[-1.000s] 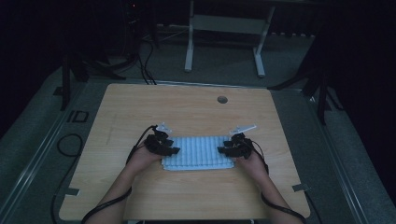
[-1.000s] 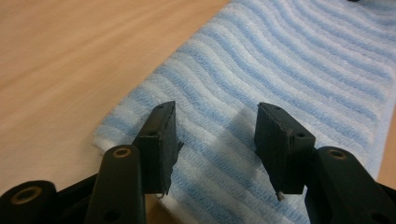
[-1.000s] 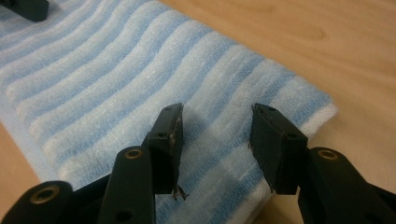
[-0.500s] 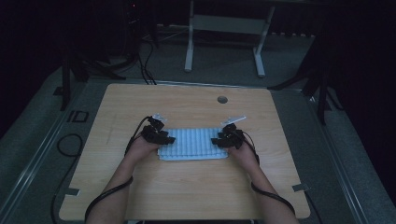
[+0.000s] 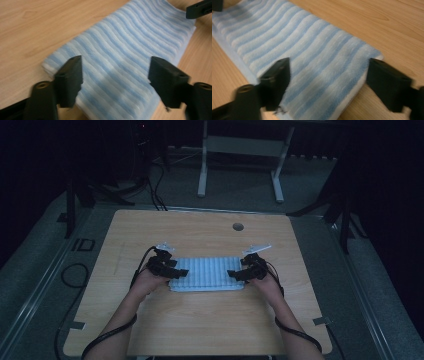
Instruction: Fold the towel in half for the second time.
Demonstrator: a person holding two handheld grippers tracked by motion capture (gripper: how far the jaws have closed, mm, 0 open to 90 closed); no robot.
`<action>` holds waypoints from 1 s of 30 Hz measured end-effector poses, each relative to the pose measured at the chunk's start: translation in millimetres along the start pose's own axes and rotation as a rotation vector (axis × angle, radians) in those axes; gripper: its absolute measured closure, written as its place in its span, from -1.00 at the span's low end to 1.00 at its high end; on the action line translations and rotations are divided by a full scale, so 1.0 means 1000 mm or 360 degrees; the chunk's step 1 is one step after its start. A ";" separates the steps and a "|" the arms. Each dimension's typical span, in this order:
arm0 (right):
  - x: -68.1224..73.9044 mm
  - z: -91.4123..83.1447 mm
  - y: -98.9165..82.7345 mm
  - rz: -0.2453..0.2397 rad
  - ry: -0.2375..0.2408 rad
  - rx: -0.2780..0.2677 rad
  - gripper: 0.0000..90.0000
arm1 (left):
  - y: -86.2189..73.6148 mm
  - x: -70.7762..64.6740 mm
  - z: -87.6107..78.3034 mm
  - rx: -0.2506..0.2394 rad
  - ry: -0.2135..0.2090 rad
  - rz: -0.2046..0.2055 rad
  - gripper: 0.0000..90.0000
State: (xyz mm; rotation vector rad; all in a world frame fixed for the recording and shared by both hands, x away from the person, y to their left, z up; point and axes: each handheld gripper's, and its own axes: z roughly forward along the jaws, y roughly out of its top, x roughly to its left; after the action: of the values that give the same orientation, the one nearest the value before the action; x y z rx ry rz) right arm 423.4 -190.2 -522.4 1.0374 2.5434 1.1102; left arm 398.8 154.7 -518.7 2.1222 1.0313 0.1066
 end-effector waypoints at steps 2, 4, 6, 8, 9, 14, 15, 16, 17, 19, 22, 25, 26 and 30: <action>0.001 -0.002 -0.001 0.0000 0.0008 -0.0012 -0.67 | -0.004 -0.002 -0.001 -0.0024 -0.0001 0.0002 -0.47; 0.004 -0.005 -0.002 -0.0023 -0.0001 -0.0042 -0.69 | -0.008 -0.006 -0.002 -0.0034 0.0029 0.0007 -0.56; 0.004 -0.009 -0.003 -0.0019 -0.0005 -0.0073 -0.70 | -0.013 -0.011 -0.002 -0.0028 0.0084 0.0043 -0.67; 0.004 -0.012 -0.004 -0.0016 -0.0012 -0.0091 -0.70 | -0.015 -0.013 -0.002 -0.0045 0.0090 0.0052 -0.70; 0.004 -0.014 -0.006 -0.0012 -0.0021 -0.0102 -0.71 | -0.017 -0.014 -0.003 -0.0049 0.0074 0.0041 -0.71; 0.002 -0.029 -0.017 -0.0007 -0.0050 -0.0150 -0.71 | -0.031 -0.017 -0.004 -0.0012 0.0133 -0.0007 -0.92; 0.000 -0.035 -0.024 -0.0010 -0.0060 -0.0150 -0.71 | -0.035 -0.017 -0.004 -0.0011 0.0131 -0.0016 -0.97; -0.001 -0.038 -0.028 0.0008 -0.0055 -0.0163 -0.71 | -0.041 -0.017 -0.006 -0.0012 0.0127 -0.0040 -0.97; -0.001 -0.038 -0.028 0.0008 -0.0055 -0.0163 -0.71 | -0.041 -0.017 -0.006 -0.0012 0.0127 -0.0040 -0.97; -0.004 -0.045 -0.041 0.0023 -0.0065 -0.0173 -0.71 | -0.048 -0.017 -0.008 -0.0034 0.0105 -0.0062 -0.97; -0.005 -0.052 -0.053 0.0018 -0.0067 -0.0155 -0.70 | -0.057 -0.018 -0.012 -0.0035 0.0098 -0.0058 -0.97; -0.007 -0.057 -0.061 0.0026 -0.0076 -0.0162 -0.70 | -0.064 -0.021 -0.019 -0.0026 0.0107 -0.0038 -0.97; -0.008 -0.060 -0.065 0.0037 -0.0076 -0.0166 -0.70 | -0.066 -0.021 -0.022 -0.0033 0.0109 -0.0033 -0.97; -0.012 -0.071 -0.085 0.0062 -0.0123 -0.0168 -0.70 | -0.080 -0.017 -0.038 -0.0103 0.0133 -0.0072 -0.97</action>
State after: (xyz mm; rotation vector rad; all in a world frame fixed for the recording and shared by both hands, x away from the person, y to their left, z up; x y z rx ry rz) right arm 358.0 -280.2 -533.1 1.0852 2.3875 1.1766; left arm 322.3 196.3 -541.1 2.0496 1.1093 0.2058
